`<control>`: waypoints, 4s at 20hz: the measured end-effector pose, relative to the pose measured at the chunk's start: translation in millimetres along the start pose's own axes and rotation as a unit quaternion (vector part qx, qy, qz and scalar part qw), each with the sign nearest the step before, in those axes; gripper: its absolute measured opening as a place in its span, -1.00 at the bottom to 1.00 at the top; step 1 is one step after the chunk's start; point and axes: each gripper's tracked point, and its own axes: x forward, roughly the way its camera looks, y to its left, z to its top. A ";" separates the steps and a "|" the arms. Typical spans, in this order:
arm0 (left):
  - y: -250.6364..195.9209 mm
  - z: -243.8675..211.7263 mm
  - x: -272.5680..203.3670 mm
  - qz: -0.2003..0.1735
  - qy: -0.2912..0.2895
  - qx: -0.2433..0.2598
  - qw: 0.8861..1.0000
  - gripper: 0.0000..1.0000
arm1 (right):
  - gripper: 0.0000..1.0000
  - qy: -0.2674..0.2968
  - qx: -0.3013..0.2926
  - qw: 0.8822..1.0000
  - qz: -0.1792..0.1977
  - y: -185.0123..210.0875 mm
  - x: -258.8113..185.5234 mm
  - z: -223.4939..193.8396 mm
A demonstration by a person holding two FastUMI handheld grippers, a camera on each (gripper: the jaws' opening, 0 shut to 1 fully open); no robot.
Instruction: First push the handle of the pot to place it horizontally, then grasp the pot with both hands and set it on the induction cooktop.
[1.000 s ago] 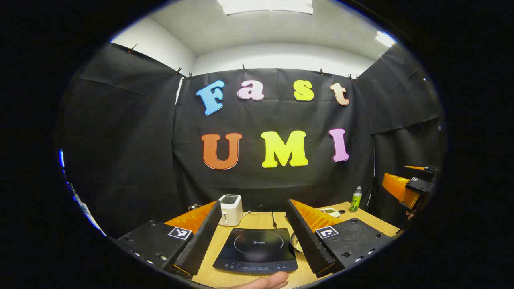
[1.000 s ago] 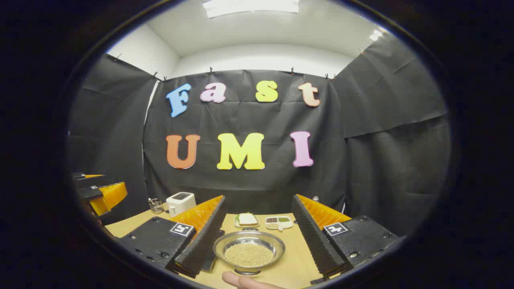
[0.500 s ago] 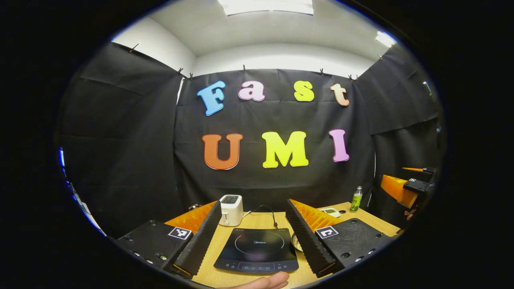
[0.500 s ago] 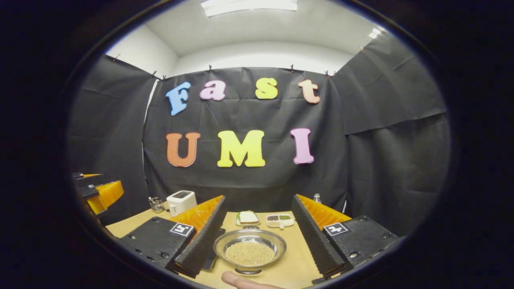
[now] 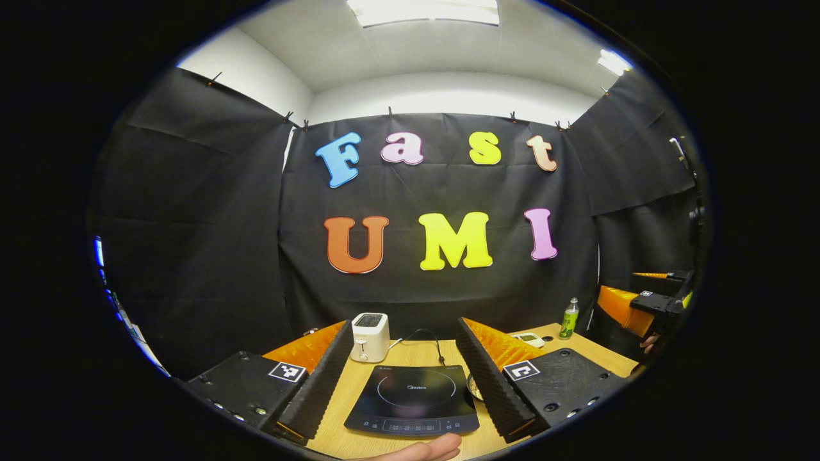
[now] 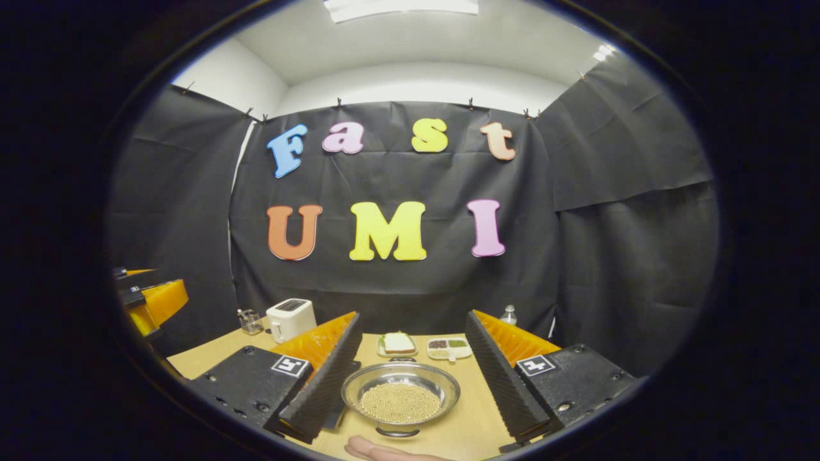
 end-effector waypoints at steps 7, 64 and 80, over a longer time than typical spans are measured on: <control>1.6 -1.5 -3.0 0.000 -0.003 0.001 1.000 0.92 | 0.94 0.027 -0.001 1.000 0.006 10.1 14.2 -24.7; 31.7 -21.5 -35.1 0.009 -0.019 -0.005 1.000 0.91 | -0.93 0.427 0.040 0.897 0.111 62.4 43.1 -343.4; 33.1 -25.2 -35.5 0.012 -0.018 -0.011 1.000 0.91 | -0.99 0.422 0.058 0.903 0.051 -25.9 63.9 -346.1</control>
